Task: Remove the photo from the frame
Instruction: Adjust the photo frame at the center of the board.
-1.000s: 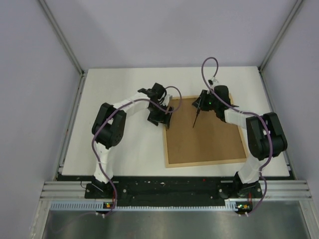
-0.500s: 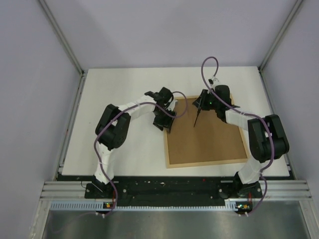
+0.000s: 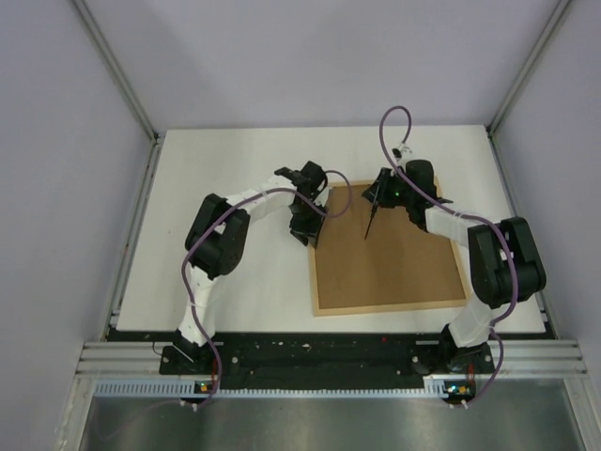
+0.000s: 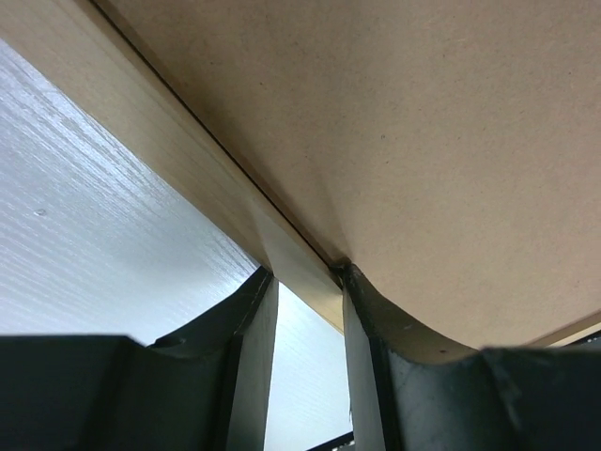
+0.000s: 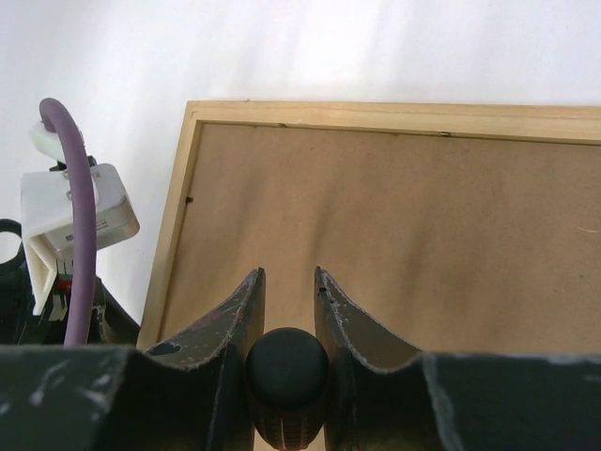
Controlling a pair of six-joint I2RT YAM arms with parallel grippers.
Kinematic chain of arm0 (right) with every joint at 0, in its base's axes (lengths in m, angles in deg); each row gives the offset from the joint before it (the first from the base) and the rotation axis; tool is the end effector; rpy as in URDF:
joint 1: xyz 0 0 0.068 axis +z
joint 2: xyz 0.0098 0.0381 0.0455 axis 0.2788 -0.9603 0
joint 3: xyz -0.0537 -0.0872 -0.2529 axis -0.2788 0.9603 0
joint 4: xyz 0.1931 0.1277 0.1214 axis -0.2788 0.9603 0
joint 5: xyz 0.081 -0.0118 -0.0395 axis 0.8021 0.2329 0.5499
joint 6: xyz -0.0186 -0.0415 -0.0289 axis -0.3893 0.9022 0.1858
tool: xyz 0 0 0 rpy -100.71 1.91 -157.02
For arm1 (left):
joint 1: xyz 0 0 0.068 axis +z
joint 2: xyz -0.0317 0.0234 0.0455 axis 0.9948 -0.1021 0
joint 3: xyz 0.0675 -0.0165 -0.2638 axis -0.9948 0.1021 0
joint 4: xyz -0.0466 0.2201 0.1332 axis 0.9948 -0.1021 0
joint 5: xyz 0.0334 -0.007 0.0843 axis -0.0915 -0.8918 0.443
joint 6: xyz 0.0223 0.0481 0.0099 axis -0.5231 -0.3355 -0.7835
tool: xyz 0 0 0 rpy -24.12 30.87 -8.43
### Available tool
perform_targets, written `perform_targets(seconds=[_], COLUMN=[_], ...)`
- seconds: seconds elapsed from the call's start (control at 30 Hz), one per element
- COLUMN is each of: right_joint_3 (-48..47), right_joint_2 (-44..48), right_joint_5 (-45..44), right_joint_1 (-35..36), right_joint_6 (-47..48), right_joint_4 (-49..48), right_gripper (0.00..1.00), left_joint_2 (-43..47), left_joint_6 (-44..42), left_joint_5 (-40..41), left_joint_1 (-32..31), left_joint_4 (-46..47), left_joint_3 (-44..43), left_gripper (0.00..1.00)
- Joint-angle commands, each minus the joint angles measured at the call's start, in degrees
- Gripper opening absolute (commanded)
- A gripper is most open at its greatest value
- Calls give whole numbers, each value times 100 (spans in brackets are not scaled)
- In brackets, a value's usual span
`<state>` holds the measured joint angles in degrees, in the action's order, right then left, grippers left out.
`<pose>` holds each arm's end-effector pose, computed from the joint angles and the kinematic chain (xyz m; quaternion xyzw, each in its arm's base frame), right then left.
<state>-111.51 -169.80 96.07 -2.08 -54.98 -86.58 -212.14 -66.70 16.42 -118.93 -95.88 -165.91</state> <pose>0.3503 0.0999 0.2005 -0.0191 0.8510 0.2942 0.4345 0.3525 -0.2544 0.1628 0.2047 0.9675 -0.1406 0.0483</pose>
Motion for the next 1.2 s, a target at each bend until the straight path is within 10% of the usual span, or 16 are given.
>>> perform_targets(seconds=[0.0,0.23,0.6,1.17], right_joint_3=[15,94,208,147], right_joint_2=[247,80,-412,-527], right_joint_5=[121,103,-397,-477], right_joint_1=[4,13,13,74], right_joint_6=[136,189,171,4], right_joint_4=[-240,-327,-503,-451], right_gripper=[0,0,0,0], left_joint_2=[-368,-359,651,1012], left_joint_6=[-111,-111,196,1550], left_joint_5=[309,370,72,-2679], left_joint_1=[42,121,498,1677], left_joint_4=[282,221,886,2840], left_joint_3=[-52,-236,148,1434], left_gripper=[35,0,0,0])
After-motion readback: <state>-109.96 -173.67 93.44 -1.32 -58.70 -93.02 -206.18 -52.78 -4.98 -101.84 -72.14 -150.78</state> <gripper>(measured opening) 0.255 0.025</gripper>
